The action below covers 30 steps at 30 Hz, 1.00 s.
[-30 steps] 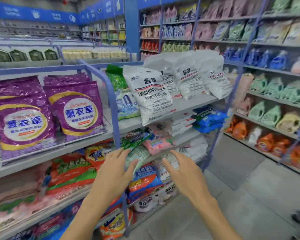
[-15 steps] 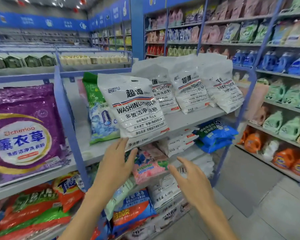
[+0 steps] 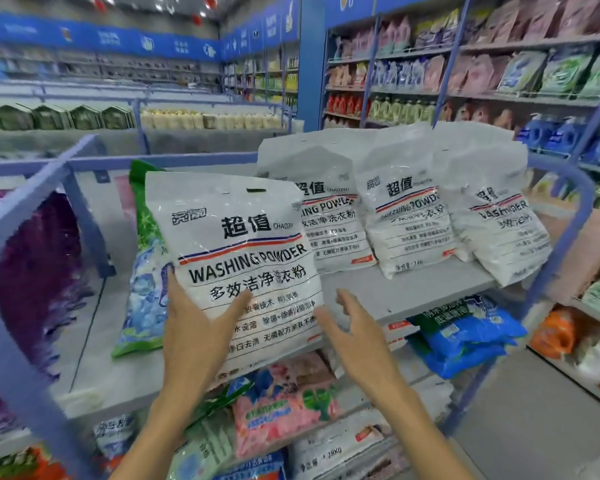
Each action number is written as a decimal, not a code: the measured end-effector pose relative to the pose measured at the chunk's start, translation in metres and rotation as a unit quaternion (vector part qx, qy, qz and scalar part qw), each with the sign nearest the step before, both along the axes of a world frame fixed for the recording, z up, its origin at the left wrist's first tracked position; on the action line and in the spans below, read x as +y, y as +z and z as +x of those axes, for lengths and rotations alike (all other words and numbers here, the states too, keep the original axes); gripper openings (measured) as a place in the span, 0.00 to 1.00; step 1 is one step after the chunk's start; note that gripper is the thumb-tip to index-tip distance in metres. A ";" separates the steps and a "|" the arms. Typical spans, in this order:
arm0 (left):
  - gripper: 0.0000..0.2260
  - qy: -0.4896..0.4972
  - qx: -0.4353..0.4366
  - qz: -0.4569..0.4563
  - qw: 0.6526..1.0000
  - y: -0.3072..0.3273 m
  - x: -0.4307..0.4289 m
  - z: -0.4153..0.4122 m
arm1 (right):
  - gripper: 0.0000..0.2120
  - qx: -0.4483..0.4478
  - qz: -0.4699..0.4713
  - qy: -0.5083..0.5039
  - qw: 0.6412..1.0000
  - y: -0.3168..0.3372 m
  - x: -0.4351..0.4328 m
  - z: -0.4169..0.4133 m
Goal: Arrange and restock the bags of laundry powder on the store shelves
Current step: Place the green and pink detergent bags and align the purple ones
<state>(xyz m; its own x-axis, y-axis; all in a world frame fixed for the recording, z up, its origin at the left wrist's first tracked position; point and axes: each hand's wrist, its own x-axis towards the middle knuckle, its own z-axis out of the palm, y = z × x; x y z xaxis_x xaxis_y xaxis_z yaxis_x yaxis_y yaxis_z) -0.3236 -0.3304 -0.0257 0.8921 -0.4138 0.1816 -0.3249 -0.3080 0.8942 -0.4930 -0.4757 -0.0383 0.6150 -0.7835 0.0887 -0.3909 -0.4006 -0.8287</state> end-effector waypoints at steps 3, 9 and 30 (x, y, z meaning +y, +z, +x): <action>0.34 0.031 0.056 -0.032 0.997 0.000 -0.004 0.008 | 0.40 -0.018 0.064 0.080 0.995 0.001 -0.028 0.023; 0.33 -0.021 0.134 -0.071 0.988 0.006 -0.014 0.000 | 0.36 -0.089 0.190 0.166 0.963 -0.005 -0.059 0.057; 0.21 -0.031 0.189 -0.262 0.946 0.006 -0.191 -0.108 | 0.14 -0.228 0.252 0.064 0.938 0.013 -0.213 -0.078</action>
<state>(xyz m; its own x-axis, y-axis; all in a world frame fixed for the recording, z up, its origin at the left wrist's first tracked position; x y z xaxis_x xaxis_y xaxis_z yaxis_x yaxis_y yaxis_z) -0.4318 -0.5211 -0.0197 0.9111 -0.4091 0.0498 0.0454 0.2198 0.9745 -0.5710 -0.6889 -0.0254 0.6952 -0.7188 0.0039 0.0745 0.0667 -0.9950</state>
